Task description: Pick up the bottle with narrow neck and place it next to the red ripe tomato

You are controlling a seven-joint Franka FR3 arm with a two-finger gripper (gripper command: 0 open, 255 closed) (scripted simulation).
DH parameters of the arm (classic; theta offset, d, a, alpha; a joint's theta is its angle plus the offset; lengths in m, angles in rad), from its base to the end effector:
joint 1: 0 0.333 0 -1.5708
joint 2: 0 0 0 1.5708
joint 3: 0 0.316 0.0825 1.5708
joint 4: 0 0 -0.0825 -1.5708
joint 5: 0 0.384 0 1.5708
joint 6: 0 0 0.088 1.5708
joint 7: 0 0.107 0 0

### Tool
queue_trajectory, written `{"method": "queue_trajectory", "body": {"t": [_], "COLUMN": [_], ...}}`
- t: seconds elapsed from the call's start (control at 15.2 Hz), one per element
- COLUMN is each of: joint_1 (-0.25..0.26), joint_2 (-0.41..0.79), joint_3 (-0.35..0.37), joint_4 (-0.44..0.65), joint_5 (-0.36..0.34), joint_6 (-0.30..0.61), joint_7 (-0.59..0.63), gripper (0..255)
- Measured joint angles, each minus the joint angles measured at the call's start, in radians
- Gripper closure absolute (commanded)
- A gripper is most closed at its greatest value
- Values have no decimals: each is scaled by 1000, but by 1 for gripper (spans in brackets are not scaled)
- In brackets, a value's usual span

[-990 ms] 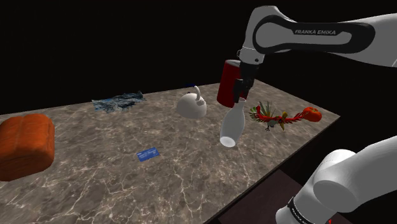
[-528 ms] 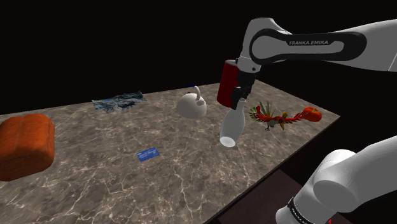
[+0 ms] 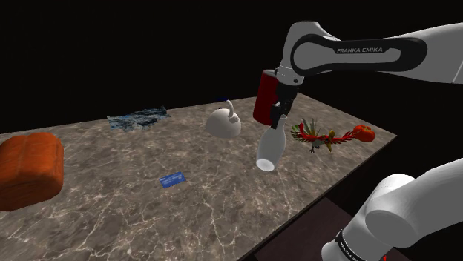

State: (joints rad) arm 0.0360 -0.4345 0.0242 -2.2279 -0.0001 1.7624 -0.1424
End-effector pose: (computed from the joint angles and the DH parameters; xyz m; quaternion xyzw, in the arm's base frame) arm 0.4184 0.0264 0.5403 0.9949 0.0999 -0.0158 0.0045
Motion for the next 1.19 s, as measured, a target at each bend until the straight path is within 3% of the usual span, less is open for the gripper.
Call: {"method": "queue_trajectory", "body": {"t": [0.53, 1.19], "joint_1": [0, -1], "joint_2": [0, 7], "joint_3": [0, -2], "joint_4": [0, 126], "joint_5": [0, -1], "joint_6": [0, -119], "joint_7": [0, -2], "gripper": [255, 255]}}
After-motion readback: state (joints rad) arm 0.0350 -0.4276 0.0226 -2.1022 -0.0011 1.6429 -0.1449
